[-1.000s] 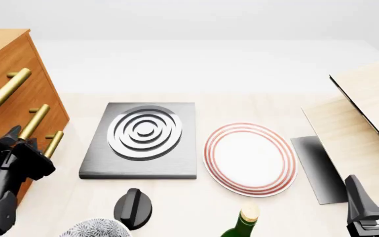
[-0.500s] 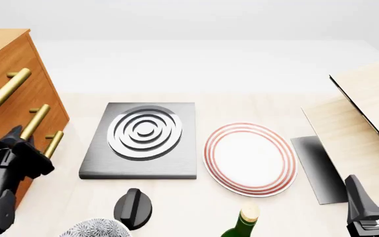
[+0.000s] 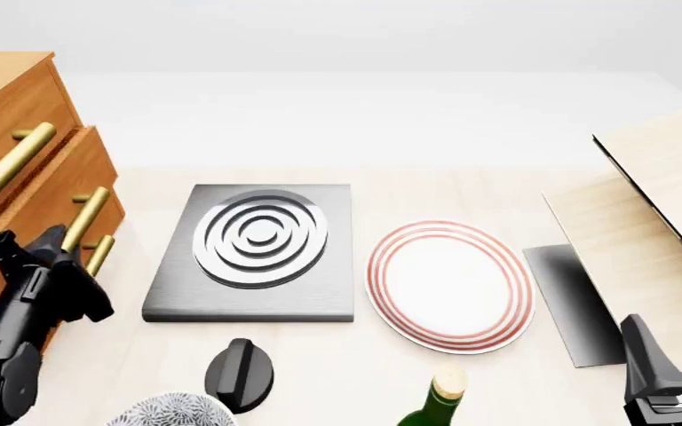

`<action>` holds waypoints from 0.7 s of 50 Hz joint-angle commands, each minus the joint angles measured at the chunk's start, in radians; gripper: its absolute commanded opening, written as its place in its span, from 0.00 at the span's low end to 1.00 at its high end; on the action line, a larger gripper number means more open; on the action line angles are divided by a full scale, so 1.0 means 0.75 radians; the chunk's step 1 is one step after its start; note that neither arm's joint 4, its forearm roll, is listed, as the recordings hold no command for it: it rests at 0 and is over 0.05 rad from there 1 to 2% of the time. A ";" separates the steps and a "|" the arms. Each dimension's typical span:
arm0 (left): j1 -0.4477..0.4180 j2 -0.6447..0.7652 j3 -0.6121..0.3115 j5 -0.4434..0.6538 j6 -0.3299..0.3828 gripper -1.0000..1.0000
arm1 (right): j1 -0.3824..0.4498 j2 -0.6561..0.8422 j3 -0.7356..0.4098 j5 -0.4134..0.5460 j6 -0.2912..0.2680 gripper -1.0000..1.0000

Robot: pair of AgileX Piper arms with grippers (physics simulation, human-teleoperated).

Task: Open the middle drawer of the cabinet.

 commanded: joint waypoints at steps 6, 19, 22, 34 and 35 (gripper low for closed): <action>-0.082 -0.112 -0.013 -0.006 0.088 0.00 | 0.002 0.001 0.002 -0.002 0.001 1.00; -0.109 -0.119 -0.009 -0.006 0.102 0.00 | 0.002 0.001 0.002 -0.003 0.001 1.00; -0.112 -0.121 -0.008 -0.006 0.097 0.00 | 0.002 0.001 0.002 -0.003 0.002 1.00; -0.137 -0.133 -0.002 -0.006 0.119 0.00 | 0.002 0.001 0.002 -0.003 0.001 1.00; -0.138 -0.133 0.000 -0.006 0.119 0.00 | 0.002 0.001 0.002 -0.003 0.001 1.00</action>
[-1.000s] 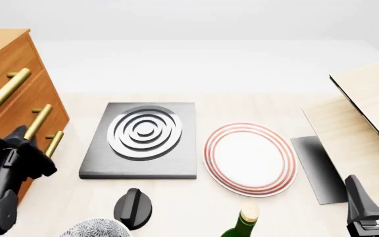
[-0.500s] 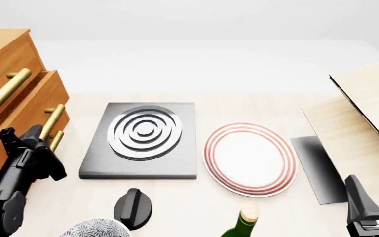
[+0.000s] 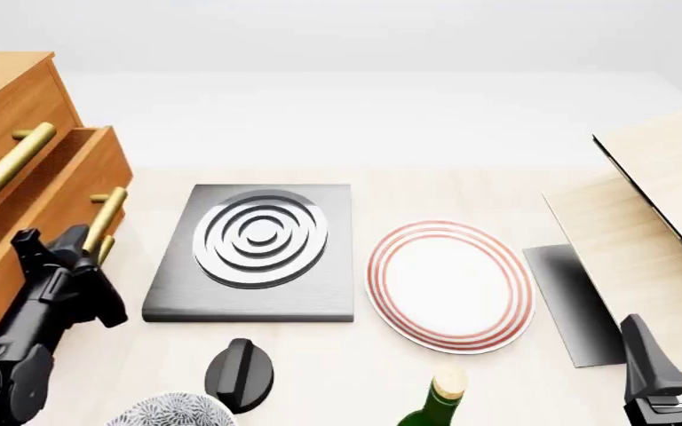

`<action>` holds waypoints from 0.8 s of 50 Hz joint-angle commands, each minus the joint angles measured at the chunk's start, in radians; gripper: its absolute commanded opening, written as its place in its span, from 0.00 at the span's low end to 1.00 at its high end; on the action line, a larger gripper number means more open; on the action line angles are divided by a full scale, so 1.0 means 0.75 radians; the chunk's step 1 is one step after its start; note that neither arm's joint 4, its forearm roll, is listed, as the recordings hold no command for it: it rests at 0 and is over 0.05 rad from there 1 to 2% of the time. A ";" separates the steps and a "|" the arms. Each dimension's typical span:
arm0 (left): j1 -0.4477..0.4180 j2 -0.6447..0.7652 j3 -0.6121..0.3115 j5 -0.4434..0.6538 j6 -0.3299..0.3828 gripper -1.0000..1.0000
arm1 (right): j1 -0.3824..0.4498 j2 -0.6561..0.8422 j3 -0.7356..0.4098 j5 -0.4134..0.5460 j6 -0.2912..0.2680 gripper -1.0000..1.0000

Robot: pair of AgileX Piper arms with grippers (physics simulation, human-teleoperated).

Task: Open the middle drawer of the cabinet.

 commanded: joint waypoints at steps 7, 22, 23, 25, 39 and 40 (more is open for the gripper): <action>-0.051 -0.109 -0.012 -0.020 0.030 0.00 | 0.002 0.001 0.002 -0.003 0.001 1.00; -0.083 -0.088 -0.031 -0.020 0.042 0.00 | 0.002 0.000 0.002 -0.002 0.001 1.00; -0.085 -0.088 -0.032 -0.020 0.042 0.00 | 0.002 0.000 0.002 -0.002 0.001 1.00; -0.095 -0.084 -0.032 -0.020 0.045 0.00 | 0.002 0.000 0.002 -0.003 0.001 1.00; -0.131 -0.086 -0.033 -0.020 0.057 0.00 | 0.003 0.000 0.002 -0.003 0.001 1.00; -0.134 -0.084 -0.032 -0.020 0.055 0.00 | 0.002 0.000 0.002 -0.003 0.002 1.00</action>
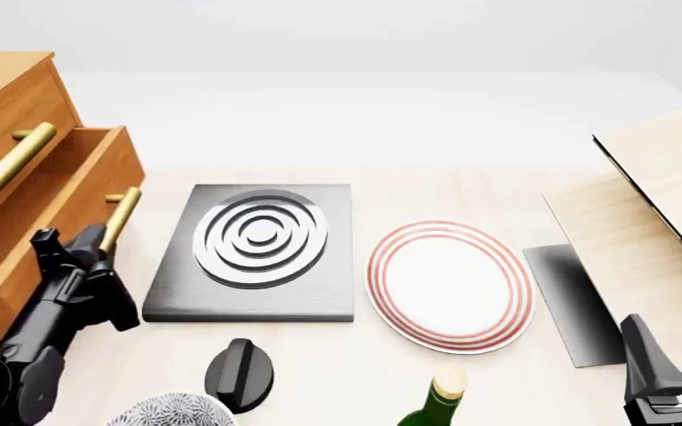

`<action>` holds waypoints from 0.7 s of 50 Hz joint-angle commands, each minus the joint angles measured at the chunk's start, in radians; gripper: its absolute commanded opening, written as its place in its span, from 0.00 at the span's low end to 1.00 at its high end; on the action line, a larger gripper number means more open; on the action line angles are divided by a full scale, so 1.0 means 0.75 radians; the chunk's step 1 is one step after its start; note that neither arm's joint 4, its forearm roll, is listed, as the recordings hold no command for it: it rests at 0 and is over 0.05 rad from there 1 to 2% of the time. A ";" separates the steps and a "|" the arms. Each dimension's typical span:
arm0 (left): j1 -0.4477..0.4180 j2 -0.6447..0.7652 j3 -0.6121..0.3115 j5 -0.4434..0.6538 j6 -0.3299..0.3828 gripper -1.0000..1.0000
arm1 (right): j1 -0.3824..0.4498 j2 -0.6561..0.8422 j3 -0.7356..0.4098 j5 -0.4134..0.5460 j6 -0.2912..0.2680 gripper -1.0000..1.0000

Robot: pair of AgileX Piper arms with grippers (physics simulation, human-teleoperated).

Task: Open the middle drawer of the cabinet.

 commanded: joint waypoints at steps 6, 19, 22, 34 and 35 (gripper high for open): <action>-0.056 -0.080 -0.039 -0.015 0.018 0.00 | 0.002 0.001 0.003 -0.003 0.002 1.00; -0.073 -0.078 -0.035 -0.015 0.030 0.00 | 0.003 0.001 0.002 -0.002 -0.001 1.00; -0.077 -0.074 -0.042 -0.015 0.037 0.00 | 0.002 0.001 0.002 -0.003 0.002 1.00; -0.093 -0.066 -0.048 -0.015 0.043 0.00 | 0.002 0.001 0.003 -0.003 0.002 1.00; -0.091 -0.066 -0.049 -0.015 0.043 0.00 | 0.002 0.001 0.003 -0.003 0.003 1.00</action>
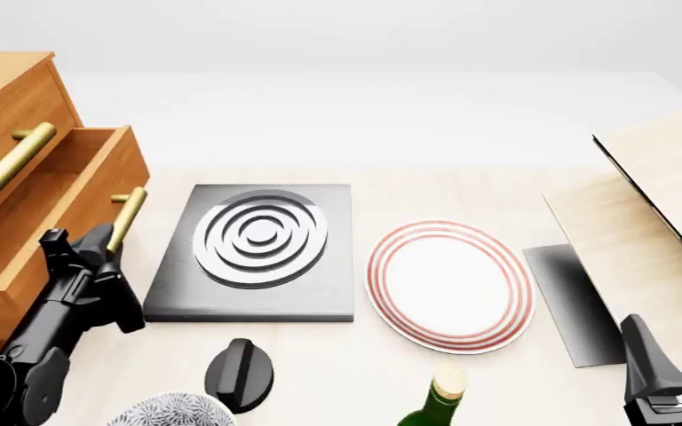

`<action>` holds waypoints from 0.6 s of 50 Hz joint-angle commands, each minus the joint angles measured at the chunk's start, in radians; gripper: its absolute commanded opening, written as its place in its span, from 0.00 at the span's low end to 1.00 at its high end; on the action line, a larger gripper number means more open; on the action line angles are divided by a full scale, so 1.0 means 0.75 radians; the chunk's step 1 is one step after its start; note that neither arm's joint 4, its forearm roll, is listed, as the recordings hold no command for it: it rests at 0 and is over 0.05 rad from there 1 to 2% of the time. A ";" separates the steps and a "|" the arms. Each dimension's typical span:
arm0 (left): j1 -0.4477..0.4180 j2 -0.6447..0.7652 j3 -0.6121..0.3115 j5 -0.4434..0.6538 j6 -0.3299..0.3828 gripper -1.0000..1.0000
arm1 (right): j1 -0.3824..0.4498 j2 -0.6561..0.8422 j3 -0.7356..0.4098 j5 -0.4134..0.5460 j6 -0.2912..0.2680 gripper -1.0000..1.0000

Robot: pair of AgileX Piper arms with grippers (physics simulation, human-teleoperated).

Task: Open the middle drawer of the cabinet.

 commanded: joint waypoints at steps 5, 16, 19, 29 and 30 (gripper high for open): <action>-0.055 -0.073 -0.051 -0.003 0.017 0.00 | 0.002 0.001 0.003 -0.003 0.003 1.00; -0.059 -0.064 -0.051 -0.003 0.026 0.00 | 0.002 0.001 0.002 -0.003 0.001 1.00; -0.061 -0.063 -0.054 -0.003 0.034 0.00 | 0.002 0.001 0.002 -0.003 0.002 1.00; -0.050 -0.051 -0.063 -0.003 0.053 1.00 | 0.002 0.001 0.002 -0.003 0.002 1.00; -0.050 -0.053 -0.062 -0.003 0.056 1.00 | 0.002 0.001 0.002 -0.003 0.001 1.00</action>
